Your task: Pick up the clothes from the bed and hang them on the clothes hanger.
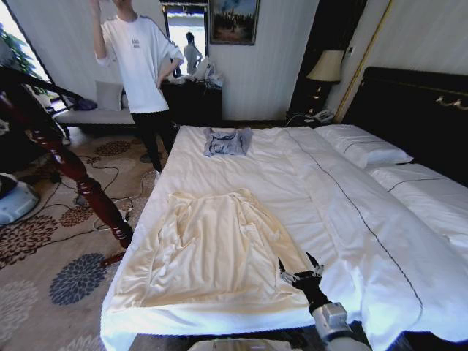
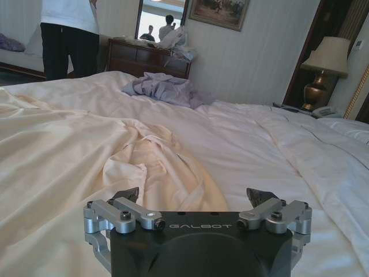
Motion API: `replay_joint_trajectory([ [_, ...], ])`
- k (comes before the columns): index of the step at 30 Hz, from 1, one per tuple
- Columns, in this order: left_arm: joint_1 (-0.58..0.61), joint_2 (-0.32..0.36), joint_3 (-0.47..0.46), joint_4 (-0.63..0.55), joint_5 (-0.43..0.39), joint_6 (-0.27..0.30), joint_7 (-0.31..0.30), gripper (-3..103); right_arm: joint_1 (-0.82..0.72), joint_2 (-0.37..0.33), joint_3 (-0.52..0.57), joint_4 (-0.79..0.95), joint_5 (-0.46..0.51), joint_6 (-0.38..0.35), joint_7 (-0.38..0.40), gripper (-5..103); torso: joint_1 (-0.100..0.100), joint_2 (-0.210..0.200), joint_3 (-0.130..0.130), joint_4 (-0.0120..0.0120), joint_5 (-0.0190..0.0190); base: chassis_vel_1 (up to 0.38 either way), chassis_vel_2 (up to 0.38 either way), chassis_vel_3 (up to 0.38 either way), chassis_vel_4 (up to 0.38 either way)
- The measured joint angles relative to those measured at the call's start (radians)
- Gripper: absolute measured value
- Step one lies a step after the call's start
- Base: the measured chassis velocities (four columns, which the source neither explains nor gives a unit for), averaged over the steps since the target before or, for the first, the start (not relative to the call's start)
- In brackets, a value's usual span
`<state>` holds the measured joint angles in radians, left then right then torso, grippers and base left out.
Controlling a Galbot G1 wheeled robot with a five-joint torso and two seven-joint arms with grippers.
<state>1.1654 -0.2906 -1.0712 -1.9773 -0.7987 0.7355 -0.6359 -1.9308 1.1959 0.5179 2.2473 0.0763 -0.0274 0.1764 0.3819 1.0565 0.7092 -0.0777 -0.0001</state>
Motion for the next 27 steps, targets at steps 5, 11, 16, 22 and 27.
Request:
replay_joint_trajectory([
  [5, -0.012, 0.018, 0.007, 0.001, -0.003, 0.000, -0.004, 68, 0.006, 0.002, -0.011, -0.003, 0.000, -0.002, -0.001, 100, 0.000, 0.000, 0.000, 0.0000, 0.0002, 0.000, 0.000, 0.000, 0.000],
  [11, -0.011, 0.024, 0.008, 0.006, -0.005, 0.000, -0.006, 66, 0.007, -0.005, -0.009, -0.001, 0.001, -0.003, -0.001, 100, 0.000, 0.000, 0.000, 0.0000, 0.0001, 0.000, 0.000, 0.000, 0.000],
  [16, -0.007, 0.020, 0.002, 0.005, -0.006, 0.000, -0.005, 45, 0.004, -0.007, -0.006, 0.004, 0.003, -0.003, -0.001, 100, 0.000, 0.000, 0.000, 0.0000, 0.0000, 0.000, 0.000, 0.000, 0.000],
  [22, -0.003, 0.018, -0.009, -0.001, -0.013, 0.000, -0.003, 28, -0.007, -0.001, -0.007, 0.004, -0.004, -0.002, -0.001, 100, 0.000, 0.000, 0.000, 0.0000, 0.0001, 0.000, 0.000, 0.000, 0.000],
  [27, -0.001, 0.018, -0.015, -0.003, -0.018, 0.000, -0.003, 22, -0.011, -0.001, -0.005, 0.006, -0.008, -0.001, -0.002, 100, 0.000, 0.000, 0.000, 0.0002, 0.0000, 0.000, 0.000, 0.000, 0.000],
])
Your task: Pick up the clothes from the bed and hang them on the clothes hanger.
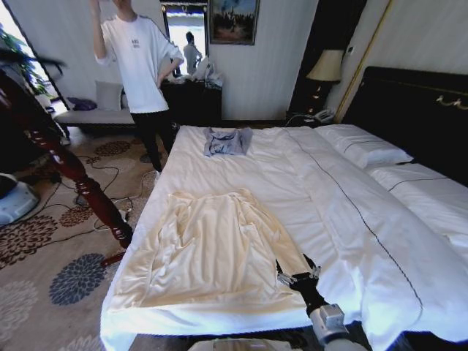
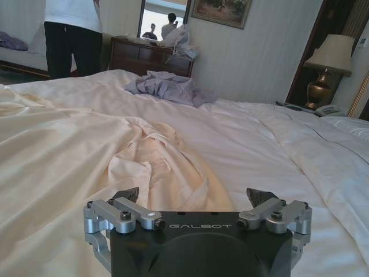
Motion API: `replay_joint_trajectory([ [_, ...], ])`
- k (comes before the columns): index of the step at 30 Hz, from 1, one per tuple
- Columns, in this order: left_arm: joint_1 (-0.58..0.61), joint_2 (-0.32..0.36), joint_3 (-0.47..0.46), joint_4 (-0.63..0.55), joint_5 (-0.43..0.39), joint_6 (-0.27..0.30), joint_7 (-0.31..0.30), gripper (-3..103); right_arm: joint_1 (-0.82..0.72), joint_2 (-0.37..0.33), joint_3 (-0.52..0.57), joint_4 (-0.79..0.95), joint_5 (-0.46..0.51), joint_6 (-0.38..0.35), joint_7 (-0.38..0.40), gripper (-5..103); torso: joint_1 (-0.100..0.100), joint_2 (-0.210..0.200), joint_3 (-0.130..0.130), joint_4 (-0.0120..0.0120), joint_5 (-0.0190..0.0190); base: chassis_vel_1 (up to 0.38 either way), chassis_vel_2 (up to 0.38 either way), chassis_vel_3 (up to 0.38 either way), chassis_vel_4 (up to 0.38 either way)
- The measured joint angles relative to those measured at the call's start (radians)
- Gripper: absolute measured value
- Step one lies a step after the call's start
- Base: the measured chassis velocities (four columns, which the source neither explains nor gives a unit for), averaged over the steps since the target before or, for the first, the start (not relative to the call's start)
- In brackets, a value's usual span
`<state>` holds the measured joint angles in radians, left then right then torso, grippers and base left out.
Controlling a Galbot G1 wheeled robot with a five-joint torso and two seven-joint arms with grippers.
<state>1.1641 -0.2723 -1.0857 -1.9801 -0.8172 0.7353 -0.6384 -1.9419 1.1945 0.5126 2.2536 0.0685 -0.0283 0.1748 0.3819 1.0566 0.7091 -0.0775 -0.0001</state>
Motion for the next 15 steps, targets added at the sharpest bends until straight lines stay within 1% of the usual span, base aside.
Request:
replay_joint_trajectory([
  [11, 0.009, 0.003, -0.003, -0.029, -0.015, 0.000, 0.004, 22, -0.005, 0.001, 0.003, 0.006, -0.001, 0.002, 0.000, 100, 0.000, 0.000, 0.000, -0.0001, 0.0000, 0.000, 0.000, 0.000, 0.000],
  [15, 0.027, -0.001, -0.005, -0.075, -0.029, 0.000, 0.008, 22, -0.003, 0.008, 0.001, 0.009, -0.002, 0.002, 0.001, 100, 0.000, 0.000, 0.000, -0.0002, 0.0002, 0.000, 0.000, 0.000, 0.000],
])
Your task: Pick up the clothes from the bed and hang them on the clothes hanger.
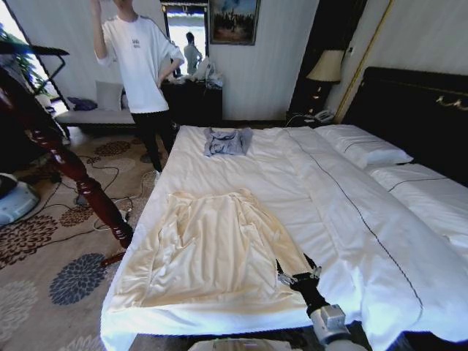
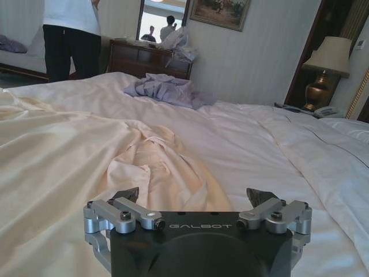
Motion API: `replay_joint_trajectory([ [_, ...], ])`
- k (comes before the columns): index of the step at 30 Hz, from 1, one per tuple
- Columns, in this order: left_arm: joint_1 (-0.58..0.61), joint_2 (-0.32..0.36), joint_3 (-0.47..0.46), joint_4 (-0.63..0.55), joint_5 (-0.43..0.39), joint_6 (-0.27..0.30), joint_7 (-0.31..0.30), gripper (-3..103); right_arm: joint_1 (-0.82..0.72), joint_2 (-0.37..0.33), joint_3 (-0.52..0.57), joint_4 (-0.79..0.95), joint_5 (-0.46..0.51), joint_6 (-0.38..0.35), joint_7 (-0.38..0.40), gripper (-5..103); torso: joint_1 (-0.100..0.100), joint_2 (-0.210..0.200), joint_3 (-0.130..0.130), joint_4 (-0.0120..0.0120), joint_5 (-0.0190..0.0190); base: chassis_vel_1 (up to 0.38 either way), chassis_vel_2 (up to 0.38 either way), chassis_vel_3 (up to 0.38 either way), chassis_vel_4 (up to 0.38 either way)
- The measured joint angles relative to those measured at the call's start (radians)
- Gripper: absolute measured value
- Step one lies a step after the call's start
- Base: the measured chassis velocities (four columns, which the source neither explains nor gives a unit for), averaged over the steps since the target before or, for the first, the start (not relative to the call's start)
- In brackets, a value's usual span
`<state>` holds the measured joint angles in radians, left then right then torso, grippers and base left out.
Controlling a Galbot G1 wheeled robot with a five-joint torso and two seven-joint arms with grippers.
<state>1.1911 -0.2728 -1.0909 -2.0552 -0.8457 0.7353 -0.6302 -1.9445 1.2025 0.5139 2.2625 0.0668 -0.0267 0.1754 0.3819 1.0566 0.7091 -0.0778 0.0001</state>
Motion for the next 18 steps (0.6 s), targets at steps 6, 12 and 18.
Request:
replay_joint_trajectory([
  [6, 0.010, -0.014, -0.006, -0.054, -0.006, 0.000, 0.003, 22, 0.000, 0.006, 0.001, -0.004, -0.004, 0.000, 0.000, 100, 0.000, 0.000, 0.000, 0.0001, -0.0002, 0.000, 0.000, 0.000, 0.000],
  [12, 0.018, -0.019, -0.036, -0.155, -0.025, 0.000, 0.036, 22, -0.007, 0.024, 0.015, -0.013, -0.011, 0.007, 0.000, 100, 0.000, 0.000, 0.000, 0.0000, 0.0002, 0.000, 0.000, 0.000, 0.000],
  [18, 0.031, -0.098, 0.024, -0.230, -0.124, -0.039, 0.151, 22, -0.004, 0.025, 0.047, -0.011, 0.013, 0.003, 0.004, 100, 0.000, 0.000, 0.000, 0.0002, -0.0002, 0.000, 0.000, 0.000, 0.000],
])
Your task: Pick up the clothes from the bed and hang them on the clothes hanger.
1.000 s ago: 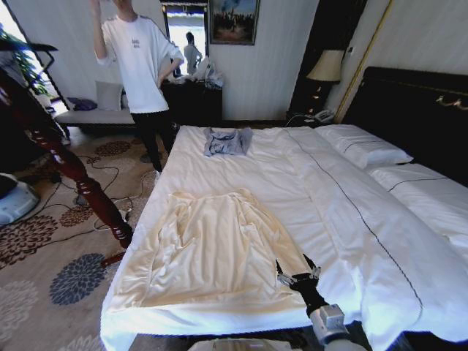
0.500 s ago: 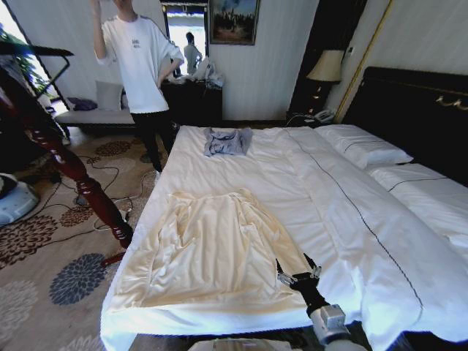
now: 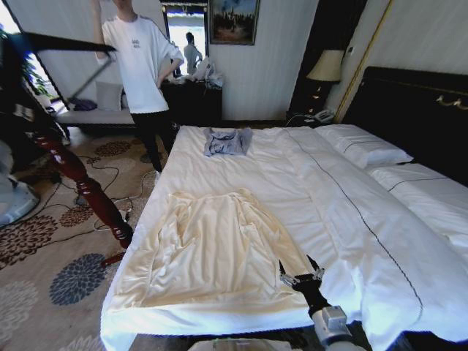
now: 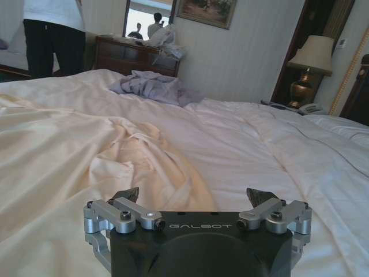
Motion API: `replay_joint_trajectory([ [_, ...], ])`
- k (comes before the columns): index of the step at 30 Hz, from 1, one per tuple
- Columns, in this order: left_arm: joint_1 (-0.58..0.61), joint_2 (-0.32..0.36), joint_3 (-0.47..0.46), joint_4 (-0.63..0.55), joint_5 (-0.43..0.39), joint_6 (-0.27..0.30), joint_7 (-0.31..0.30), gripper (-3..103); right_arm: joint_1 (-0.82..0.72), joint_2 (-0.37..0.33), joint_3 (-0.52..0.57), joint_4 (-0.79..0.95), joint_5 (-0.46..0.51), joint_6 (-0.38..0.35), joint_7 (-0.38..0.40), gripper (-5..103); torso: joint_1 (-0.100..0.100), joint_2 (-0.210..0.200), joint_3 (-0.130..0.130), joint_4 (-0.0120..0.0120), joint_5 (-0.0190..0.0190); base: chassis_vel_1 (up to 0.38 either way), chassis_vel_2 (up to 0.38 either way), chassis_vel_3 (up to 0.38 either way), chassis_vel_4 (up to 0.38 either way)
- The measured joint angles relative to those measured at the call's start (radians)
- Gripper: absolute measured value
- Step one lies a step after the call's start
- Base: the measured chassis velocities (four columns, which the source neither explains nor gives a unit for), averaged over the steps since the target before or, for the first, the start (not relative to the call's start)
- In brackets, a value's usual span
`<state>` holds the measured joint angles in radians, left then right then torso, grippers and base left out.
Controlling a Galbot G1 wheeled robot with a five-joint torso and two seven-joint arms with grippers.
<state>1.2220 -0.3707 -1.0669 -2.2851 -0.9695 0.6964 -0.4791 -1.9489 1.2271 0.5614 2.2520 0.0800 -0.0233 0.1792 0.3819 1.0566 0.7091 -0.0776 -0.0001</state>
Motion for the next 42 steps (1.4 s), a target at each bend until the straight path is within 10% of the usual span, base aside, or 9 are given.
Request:
replay_joint_trajectory([
  [11, 0.025, -0.156, 0.205, -0.036, -0.039, -0.279, 0.189, 22, -0.007, -0.003, 0.040, 0.007, 0.023, -0.005, 0.005, 100, 0.000, 0.000, 0.000, 0.0000, 0.0002, 0.000, 0.000, 0.000, 0.000],
  [19, 0.078, -0.272, 0.370, 0.059, 0.124, -0.484, 0.377, 22, 0.004, -0.004, 0.070, 0.010, 0.048, -0.006, 0.005, 100, 0.000, 0.000, 0.000, -0.0002, 0.0003, 0.000, 0.000, 0.000, 0.000],
  [31, 0.253, -0.396, 0.414, 0.169, 0.343, -0.646, 0.516, 22, 0.031, -0.021, 0.076, 0.010, 0.071, -0.018, 0.006, 100, 0.000, 0.000, 0.000, 0.0000, 0.0001, 0.000, 0.000, 0.000, 0.000],
  [42, 0.299, -0.329, 0.458, 0.293, 0.389, -0.746, 0.592, 22, 0.089, -0.080, 0.079, 0.011, 0.127, -0.038, 0.006, 100, 0.000, 0.000, 0.000, -0.0002, 0.0002, 0.000, 0.000, 0.000, 0.000],
])
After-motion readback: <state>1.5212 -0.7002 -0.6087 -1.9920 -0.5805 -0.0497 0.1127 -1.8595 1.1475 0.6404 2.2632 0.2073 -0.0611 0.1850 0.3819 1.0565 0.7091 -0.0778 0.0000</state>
